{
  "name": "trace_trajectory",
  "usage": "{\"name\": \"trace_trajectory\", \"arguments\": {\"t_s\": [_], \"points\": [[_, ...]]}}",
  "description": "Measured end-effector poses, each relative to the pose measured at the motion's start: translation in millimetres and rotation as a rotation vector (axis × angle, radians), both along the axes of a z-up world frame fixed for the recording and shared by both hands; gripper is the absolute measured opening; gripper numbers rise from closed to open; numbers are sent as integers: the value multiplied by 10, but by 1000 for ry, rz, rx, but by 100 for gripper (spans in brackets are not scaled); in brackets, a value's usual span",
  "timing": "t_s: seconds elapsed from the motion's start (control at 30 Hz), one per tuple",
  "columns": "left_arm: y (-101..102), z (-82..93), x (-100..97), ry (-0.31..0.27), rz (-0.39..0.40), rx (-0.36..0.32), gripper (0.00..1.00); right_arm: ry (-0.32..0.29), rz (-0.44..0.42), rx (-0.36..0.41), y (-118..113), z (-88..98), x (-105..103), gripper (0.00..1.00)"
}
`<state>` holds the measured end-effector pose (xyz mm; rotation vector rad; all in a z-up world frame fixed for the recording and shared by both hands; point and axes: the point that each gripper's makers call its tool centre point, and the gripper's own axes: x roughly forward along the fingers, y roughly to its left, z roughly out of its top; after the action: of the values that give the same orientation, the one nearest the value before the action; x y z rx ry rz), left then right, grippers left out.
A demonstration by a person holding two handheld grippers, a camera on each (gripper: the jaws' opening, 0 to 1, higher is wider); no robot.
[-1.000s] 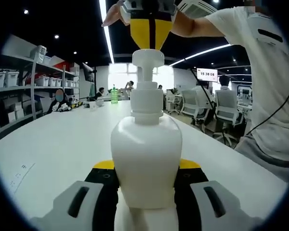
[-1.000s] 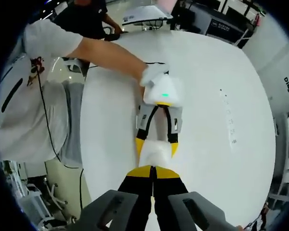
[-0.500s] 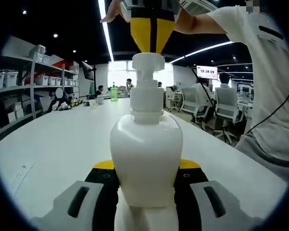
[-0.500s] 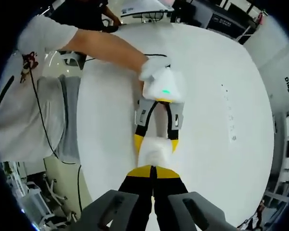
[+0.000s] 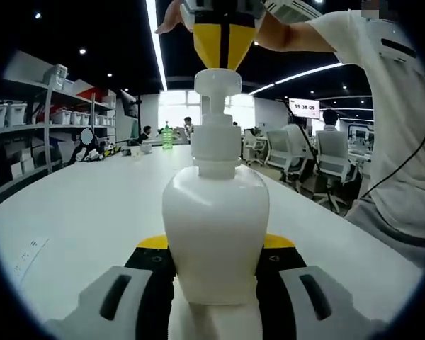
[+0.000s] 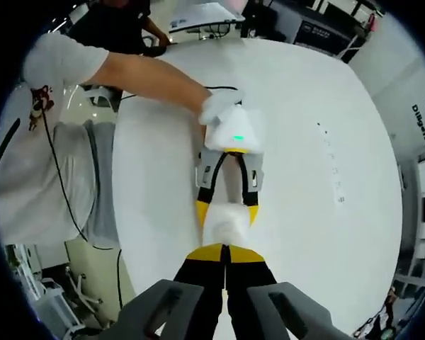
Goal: Hold the bottle steady, press the pump all the way down and release, and repeat the specified number of times to dispense into the cup
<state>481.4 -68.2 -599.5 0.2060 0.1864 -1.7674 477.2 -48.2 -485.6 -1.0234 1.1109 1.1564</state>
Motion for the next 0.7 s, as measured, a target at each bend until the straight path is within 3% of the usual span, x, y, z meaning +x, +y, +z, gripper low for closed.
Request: {"name": "trace_trajectory", "arguments": {"t_s": [0.07, 0.4, 0.53, 0.6, 0.67, 0.7], "points": [[1, -3, -1, 0, 1, 1, 43, -2, 30, -7, -2, 1, 10, 0], [-1, -15, -5, -8, -2, 12, 43, 7, 6, -32, 2, -23, 17, 0], [-5, -19, -3, -12, -2, 16, 43, 6, -13, -87, -33, -92, -8, 0], [-4, -19, -2, -14, -2, 16, 43, 21, -19, -75, 10, -114, 20, 0], [-2, -18, 1, -10, 0, 14, 43, 59, -132, -16, 7, -108, 9, 0], [-4, -17, 3, -12, -1, 14, 43, 36, -80, -27, -26, -92, 9, 0]]}}
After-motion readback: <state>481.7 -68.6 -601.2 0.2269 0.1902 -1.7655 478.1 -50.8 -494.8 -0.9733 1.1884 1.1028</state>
